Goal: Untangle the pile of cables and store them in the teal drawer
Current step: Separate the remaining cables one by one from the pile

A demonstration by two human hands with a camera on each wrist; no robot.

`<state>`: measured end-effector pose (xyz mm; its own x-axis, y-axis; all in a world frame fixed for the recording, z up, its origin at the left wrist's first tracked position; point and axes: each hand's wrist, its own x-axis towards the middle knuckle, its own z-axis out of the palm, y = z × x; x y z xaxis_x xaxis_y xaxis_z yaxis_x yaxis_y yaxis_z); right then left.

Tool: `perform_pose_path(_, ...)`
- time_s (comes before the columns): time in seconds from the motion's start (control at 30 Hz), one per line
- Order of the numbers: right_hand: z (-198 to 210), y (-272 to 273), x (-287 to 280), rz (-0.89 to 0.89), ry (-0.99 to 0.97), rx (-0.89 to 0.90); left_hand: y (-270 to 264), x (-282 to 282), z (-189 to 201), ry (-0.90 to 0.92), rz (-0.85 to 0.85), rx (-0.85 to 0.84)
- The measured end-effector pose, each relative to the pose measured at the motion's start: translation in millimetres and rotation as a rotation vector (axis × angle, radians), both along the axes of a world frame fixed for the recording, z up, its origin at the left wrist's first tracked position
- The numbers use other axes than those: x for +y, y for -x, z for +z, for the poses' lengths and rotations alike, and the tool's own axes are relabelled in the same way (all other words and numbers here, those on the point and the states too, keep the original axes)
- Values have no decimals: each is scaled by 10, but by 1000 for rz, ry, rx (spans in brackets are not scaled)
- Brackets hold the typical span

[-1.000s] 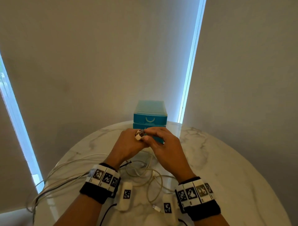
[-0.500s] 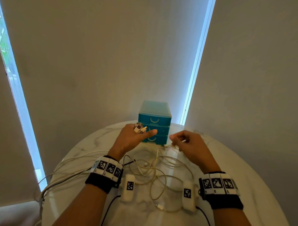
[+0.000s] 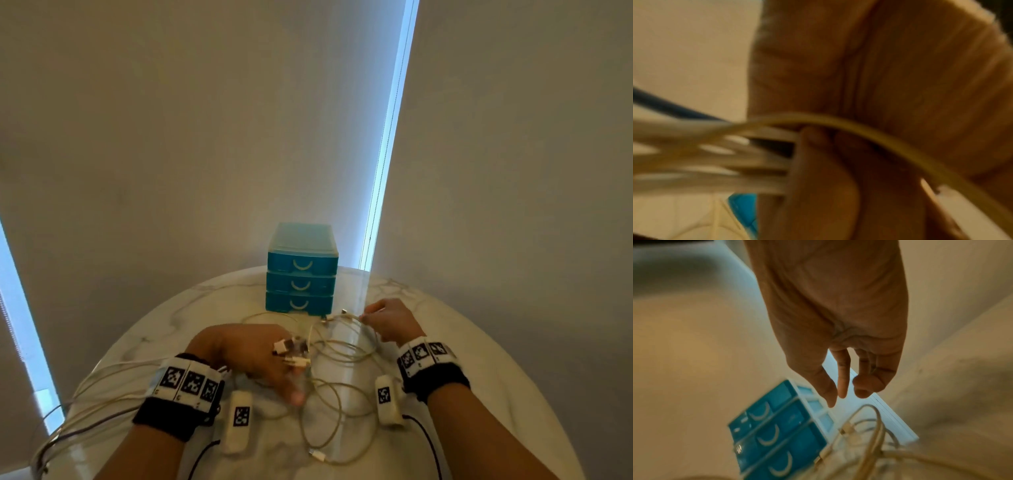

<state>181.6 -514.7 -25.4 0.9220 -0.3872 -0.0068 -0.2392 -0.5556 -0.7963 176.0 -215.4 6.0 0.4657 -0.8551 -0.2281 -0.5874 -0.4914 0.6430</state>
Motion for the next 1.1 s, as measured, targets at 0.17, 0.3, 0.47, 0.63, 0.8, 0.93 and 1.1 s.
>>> perform_pose_path(0.17,-93,-223,-31,-64,146,108,-37,-91,-118,-135,76,-115)
perform_pose_path(0.3,6,-169,-118,-211,-69,-240,-160,-88,-231,200,391,-261)
perform_pose_path(0.47,48,58,-239,-281,-369,-473,-168,-175,-185,529,493,-235)
perform_pose_path(0.63,-178,286,-27,-274,-398,-508,-187,-165,-278,634,555,-170)
perform_pose_path(0.8,-85,414,638,26,-295,-622,-200,-173,-232,920,893,-59)
perform_pose_path(0.93,30,510,910,250,-267,-649,-266,-108,-166,1210,979,399)
perform_pose_path(1.1,-54,538,1098,419,-235,-629,-274,85,-163,1271,875,575)
